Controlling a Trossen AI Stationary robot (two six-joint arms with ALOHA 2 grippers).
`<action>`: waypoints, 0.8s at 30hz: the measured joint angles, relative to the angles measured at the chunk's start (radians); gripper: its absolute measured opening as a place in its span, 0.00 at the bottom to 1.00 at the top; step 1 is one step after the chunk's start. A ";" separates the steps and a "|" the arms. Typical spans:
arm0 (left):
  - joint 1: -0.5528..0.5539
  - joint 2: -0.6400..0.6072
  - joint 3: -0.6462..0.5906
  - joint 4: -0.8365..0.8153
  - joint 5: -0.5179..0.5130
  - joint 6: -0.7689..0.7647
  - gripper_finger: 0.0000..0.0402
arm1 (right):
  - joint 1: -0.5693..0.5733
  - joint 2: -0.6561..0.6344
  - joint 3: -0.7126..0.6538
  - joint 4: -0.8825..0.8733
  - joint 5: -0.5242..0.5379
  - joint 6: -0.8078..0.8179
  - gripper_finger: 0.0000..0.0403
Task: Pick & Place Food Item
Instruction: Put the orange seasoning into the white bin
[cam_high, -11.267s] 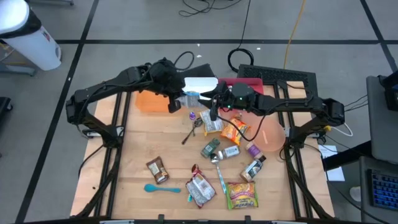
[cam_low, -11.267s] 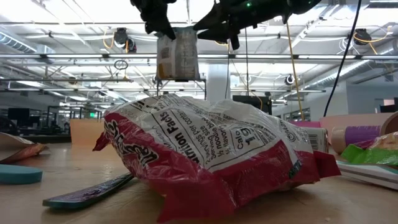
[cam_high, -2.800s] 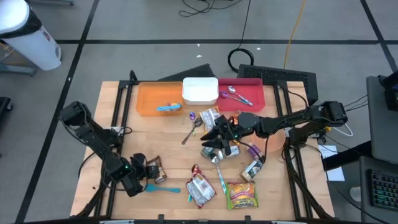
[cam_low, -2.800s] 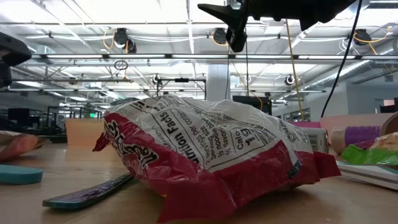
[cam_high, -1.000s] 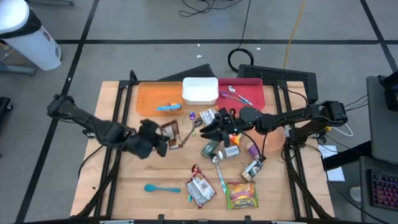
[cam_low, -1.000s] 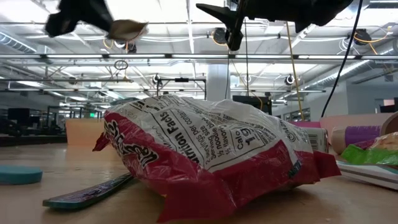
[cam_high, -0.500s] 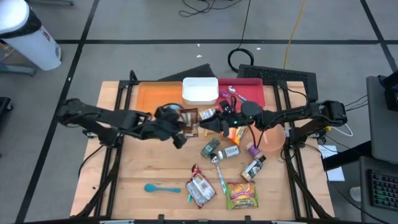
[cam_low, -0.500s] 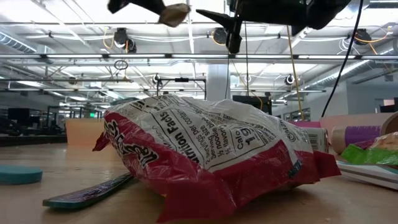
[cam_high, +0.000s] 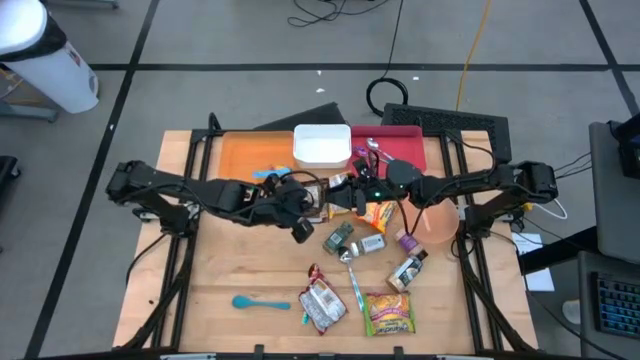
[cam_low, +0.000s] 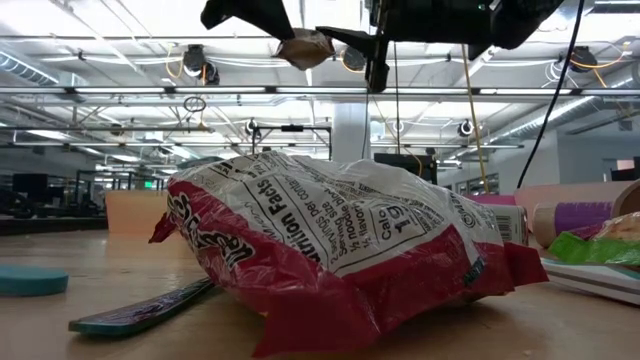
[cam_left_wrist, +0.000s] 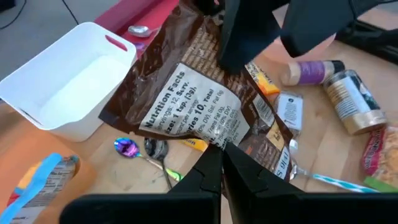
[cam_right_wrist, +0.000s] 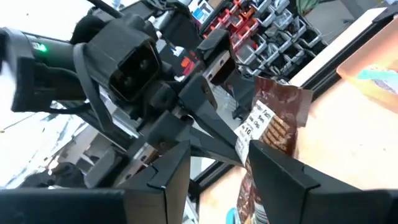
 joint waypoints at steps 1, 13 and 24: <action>0.000 0.000 0.000 -0.006 0.000 0.000 0.01 | -0.004 0.000 0.000 0.002 0.000 -0.008 0.38; -0.003 0.000 0.000 -0.073 0.064 0.025 0.01 | -0.168 -0.023 -0.001 0.036 -0.151 0.008 0.38; 0.002 -0.001 0.000 -0.078 0.095 0.115 0.01 | -0.154 -0.024 0.000 -0.120 -0.239 -0.006 0.38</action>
